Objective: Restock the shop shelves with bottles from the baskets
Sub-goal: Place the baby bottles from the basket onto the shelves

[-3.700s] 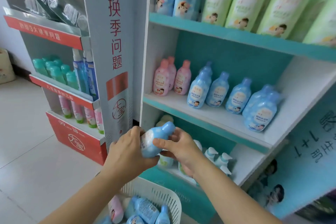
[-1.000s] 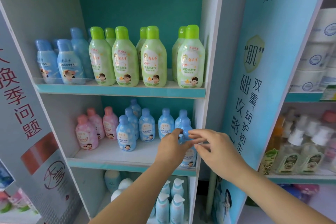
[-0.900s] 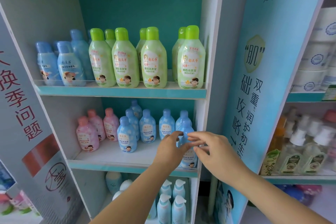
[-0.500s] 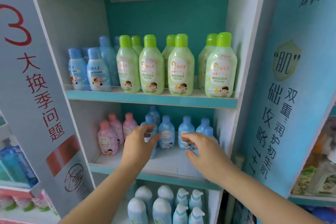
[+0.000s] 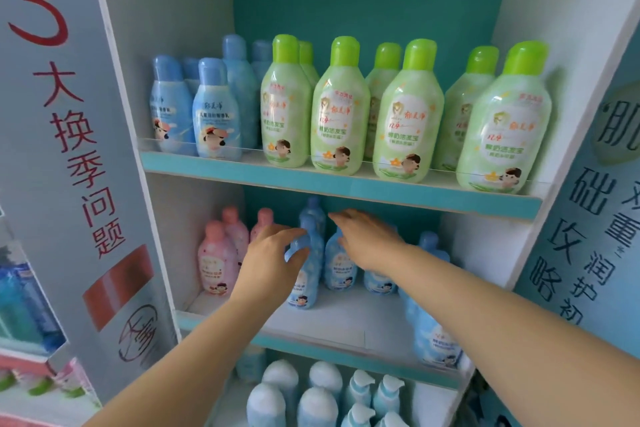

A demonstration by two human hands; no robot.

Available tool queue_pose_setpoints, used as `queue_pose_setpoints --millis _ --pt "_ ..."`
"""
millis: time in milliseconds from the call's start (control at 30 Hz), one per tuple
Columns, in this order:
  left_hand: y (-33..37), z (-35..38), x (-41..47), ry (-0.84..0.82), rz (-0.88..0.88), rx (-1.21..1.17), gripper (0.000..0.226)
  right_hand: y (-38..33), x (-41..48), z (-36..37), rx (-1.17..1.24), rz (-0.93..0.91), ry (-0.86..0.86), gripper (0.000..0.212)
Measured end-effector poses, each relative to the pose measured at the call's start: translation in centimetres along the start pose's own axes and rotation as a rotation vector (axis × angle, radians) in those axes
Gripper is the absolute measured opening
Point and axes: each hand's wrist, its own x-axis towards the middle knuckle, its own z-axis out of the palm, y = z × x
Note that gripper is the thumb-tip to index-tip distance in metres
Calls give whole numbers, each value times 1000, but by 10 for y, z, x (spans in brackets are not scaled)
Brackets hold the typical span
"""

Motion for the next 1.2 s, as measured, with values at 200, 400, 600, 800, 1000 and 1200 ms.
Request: queue_pose_setpoints --millis 200,400,600,800,1000,1200 --pt "-3 10 5 -81 43 30 39 3 15 7 -38 10 -105 36" --pt "-6 10 6 -94 48 51 43 5 -2 -8 67 -23 -122 32" --pt "-5 9 7 -110 43 107 45 14 -29 -23 122 6 -119 32" --pt "-4 8 6 -103 68 100 43 31 -46 -20 31 84 -145 30" --pt "-4 6 6 -108 67 116 45 34 -50 -19 -9 173 -108 35" --pt "-4 1 22 -147 6 46 39 35 -54 -24 -33 133 -68 40"
